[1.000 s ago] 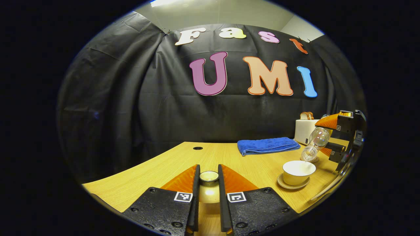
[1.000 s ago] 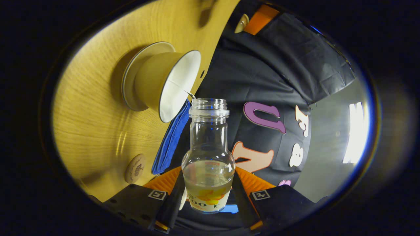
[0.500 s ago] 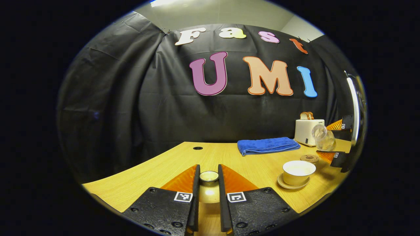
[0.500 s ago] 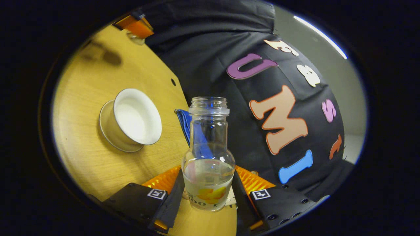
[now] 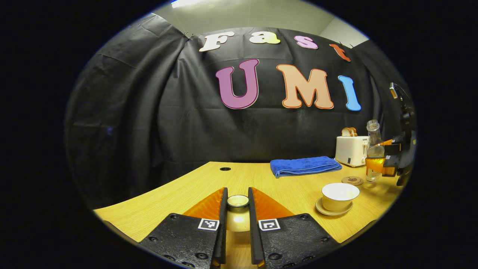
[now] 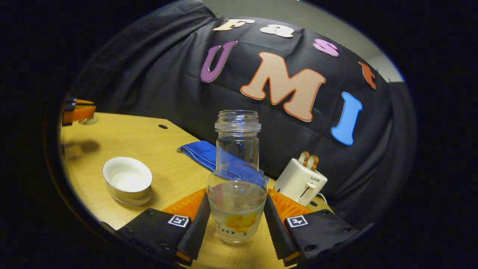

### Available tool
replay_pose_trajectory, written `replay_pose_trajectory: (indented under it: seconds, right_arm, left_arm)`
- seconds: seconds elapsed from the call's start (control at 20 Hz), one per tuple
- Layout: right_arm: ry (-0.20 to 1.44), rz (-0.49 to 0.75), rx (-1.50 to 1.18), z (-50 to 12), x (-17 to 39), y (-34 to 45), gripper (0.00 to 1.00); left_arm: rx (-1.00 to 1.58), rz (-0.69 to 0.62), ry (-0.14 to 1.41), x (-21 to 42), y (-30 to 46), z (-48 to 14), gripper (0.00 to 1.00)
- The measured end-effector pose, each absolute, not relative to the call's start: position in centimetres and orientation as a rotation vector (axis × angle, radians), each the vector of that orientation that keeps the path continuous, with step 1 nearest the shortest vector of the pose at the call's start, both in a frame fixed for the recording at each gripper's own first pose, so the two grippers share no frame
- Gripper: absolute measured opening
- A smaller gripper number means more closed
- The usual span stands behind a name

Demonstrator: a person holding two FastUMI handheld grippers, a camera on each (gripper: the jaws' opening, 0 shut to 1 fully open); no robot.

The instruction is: Open the teacup lid with one hand, grasp the water bottle and pour water into the teacup with the other hand; after pouring, place the water bottle on the coaster and then close the teacup lid.

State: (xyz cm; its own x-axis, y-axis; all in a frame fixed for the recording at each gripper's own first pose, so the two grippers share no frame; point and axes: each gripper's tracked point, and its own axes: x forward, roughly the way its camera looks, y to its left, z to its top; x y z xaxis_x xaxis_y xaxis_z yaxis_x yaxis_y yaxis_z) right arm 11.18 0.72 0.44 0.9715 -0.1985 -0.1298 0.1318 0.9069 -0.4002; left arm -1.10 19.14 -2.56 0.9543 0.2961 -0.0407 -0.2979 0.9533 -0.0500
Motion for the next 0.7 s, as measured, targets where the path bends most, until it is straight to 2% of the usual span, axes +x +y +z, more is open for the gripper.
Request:
replay_pose_trajectory:
  seconds: [0.2, 0.35, 0.45, 0.7]
  right_arm:
    - [0.188, -0.193, -0.218, -0.4, 12.8, -1.8, 0.79]
    - [0.169, -0.200, -0.162, -0.6, 14.3, -2.7, 0.80]
    - [0.158, -0.191, -0.134, -0.5, 15.3, -2.6, 0.77]
    - [0.144, -0.189, -0.110, -1.2, 17.5, -2.6, 0.80]
  left_arm:
    - [-0.056, 0.302, 0.033, -1.1, 19.1, -2.6, 0.23]
    - [-0.056, 0.302, 0.033, -1.1, 19.1, -2.6, 0.23]
    - [-0.056, 0.302, 0.033, -1.1, 19.1, -2.6, 0.23]
    - [-0.055, 0.303, 0.034, -1.1, 19.1, -2.6, 0.23]
